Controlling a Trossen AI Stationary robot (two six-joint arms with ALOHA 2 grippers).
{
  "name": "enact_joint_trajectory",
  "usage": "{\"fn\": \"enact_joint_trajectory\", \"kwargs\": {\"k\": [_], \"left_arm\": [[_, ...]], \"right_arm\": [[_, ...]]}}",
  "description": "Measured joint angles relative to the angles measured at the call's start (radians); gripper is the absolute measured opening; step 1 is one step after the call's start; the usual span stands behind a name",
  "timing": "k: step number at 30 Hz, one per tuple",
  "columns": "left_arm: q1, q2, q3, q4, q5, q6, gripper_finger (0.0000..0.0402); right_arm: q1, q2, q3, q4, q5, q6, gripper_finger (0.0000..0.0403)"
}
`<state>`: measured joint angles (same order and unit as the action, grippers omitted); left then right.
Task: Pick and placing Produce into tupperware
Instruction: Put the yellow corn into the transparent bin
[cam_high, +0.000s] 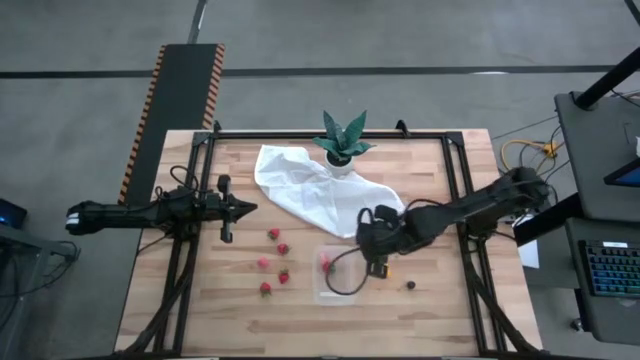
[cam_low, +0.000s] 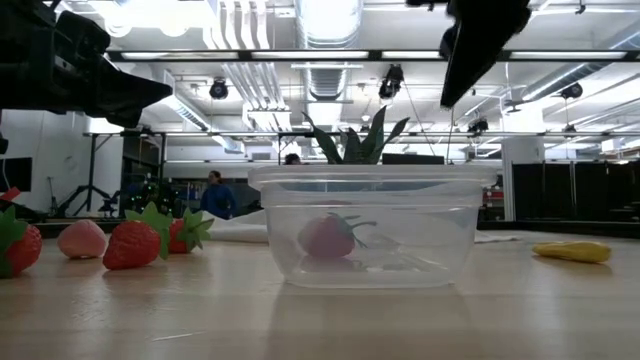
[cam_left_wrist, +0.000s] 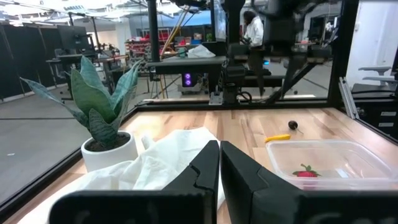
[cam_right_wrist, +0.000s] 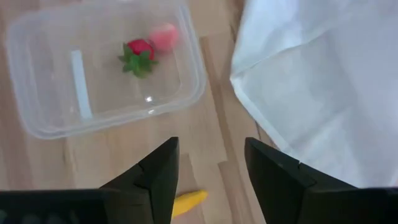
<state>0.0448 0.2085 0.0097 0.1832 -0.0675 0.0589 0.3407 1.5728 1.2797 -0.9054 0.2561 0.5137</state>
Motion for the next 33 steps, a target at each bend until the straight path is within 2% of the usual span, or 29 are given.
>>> {"fn": "enact_joint_trajectory", "kwargs": {"k": [5, 11, 16, 20, 28, 33], "left_arm": [[0.0, 0.004, 0.0, 0.0, 0.0, 0.0, 0.0], [0.0, 0.008, 0.0, 0.0, 0.0, 0.0, 0.0], [0.0, 0.01, 0.0, 0.0, 0.0, 0.0, 0.0], [0.0, 0.012, 0.0, 0.0, 0.0, 0.0, 0.0], [0.0, 0.012, 0.0, 0.0, 0.0, 0.0, 0.0], [0.0, 0.012, 0.0, 0.0, 0.0, 0.0, 0.0]], "right_arm": [[0.055, -0.085, -0.036, 0.002, 0.085, 0.072, 0.0171], [0.078, -0.103, -0.087, -0.006, 0.079, 0.145, 0.0171], [0.076, -0.099, -0.121, -0.036, 0.077, 0.309, 0.0177], [0.076, -0.099, -0.143, -0.045, 0.077, 0.363, 0.0188], [0.076, -0.098, -0.201, -0.05, -0.029, 0.533, 0.0196], [0.076, -0.098, -0.25, -0.052, -0.081, 0.574, 0.0196]]}}
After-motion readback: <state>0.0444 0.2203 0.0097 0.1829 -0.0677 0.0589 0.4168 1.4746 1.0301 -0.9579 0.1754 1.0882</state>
